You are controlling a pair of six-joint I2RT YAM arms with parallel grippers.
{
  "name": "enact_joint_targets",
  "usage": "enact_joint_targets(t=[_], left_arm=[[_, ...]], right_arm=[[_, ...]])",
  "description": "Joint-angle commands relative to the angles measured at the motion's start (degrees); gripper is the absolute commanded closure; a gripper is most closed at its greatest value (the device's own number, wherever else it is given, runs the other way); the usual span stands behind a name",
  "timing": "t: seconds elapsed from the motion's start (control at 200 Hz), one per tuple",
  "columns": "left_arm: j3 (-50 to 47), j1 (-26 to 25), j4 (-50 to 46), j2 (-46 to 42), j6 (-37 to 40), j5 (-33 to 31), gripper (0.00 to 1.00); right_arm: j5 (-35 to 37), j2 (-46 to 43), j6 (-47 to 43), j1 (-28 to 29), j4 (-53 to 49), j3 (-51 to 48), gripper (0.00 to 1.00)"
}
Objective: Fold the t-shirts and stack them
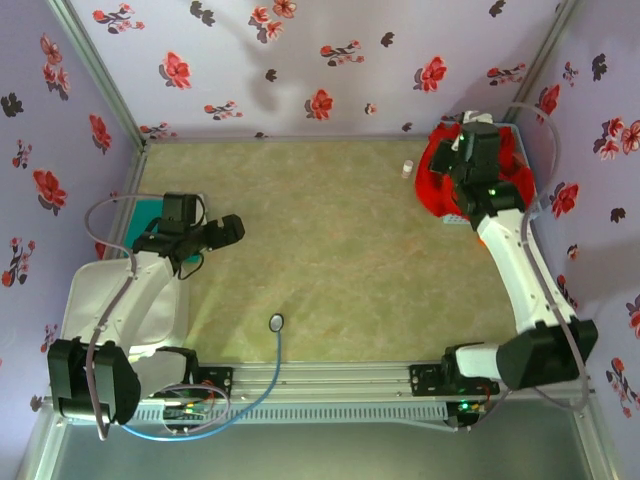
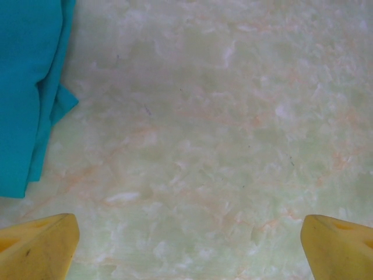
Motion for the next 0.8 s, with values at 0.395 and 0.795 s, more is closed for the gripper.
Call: enact_joint_targets(t=[0.395, 0.795], left_arm=[[3.9, -0.2, 1.6, 4.3, -0.4, 2.8, 0.04], [4.2, -0.2, 0.8, 4.1, -0.1, 2.9, 0.05]], right_arm=[[-13.8, -10.2, -15.9, 20.3, 1.6, -1.0, 1.00], [-21.3, -1.5, -17.6, 39.8, -4.1, 5.9, 1.00]])
